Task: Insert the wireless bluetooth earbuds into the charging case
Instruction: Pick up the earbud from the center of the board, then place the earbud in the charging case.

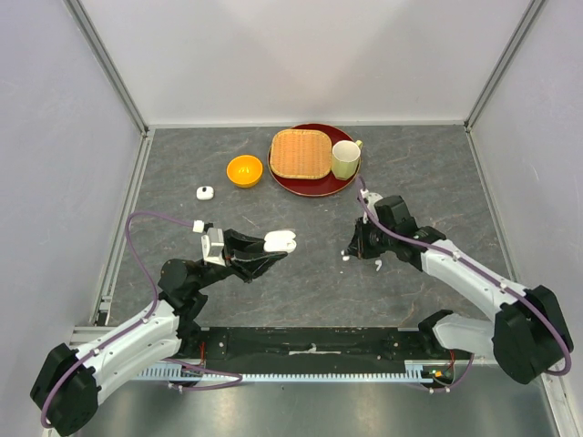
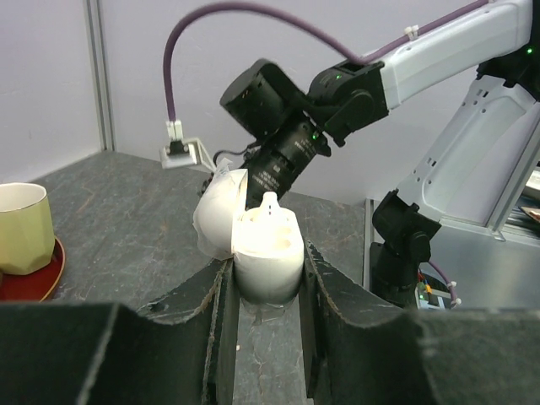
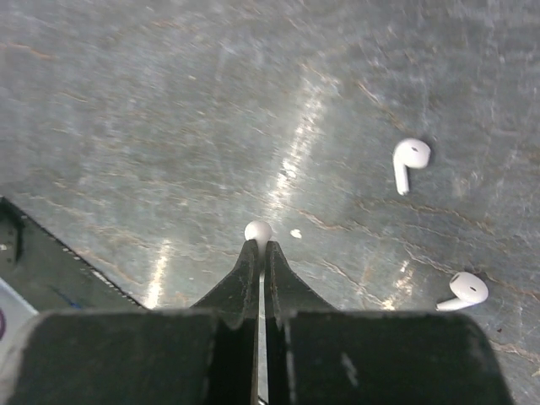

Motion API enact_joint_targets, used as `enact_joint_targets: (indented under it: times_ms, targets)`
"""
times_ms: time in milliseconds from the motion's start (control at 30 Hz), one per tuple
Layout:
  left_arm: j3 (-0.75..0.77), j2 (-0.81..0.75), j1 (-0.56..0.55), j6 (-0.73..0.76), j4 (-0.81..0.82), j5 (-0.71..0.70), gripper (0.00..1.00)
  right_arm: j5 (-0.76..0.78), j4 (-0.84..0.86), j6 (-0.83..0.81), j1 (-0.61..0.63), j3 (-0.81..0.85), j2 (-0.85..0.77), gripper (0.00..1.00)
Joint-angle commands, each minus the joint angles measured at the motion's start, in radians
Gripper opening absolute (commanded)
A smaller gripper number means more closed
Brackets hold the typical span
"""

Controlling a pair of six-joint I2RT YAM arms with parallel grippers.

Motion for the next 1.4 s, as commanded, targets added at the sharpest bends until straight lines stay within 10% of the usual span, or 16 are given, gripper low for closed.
enact_joint_targets:
  times_ms: [0, 733, 1367]
  targets:
    - [-0.002, -0.002, -0.003, 0.007, 0.041, -0.017, 0.02, -0.071, -0.019, -0.031, 0.002, 0.106, -0.081, 0.00]
    - [0.016, 0.032, -0.003, 0.004, 0.003, 0.066, 0.02, -0.569, -0.126, -0.231, 0.042, 0.457, -0.216, 0.00]
    - [0.130, 0.211, -0.005, -0.096, 0.097, 0.403, 0.02, -0.534, -0.327, -0.421, 0.277, 0.689, -0.056, 0.00]
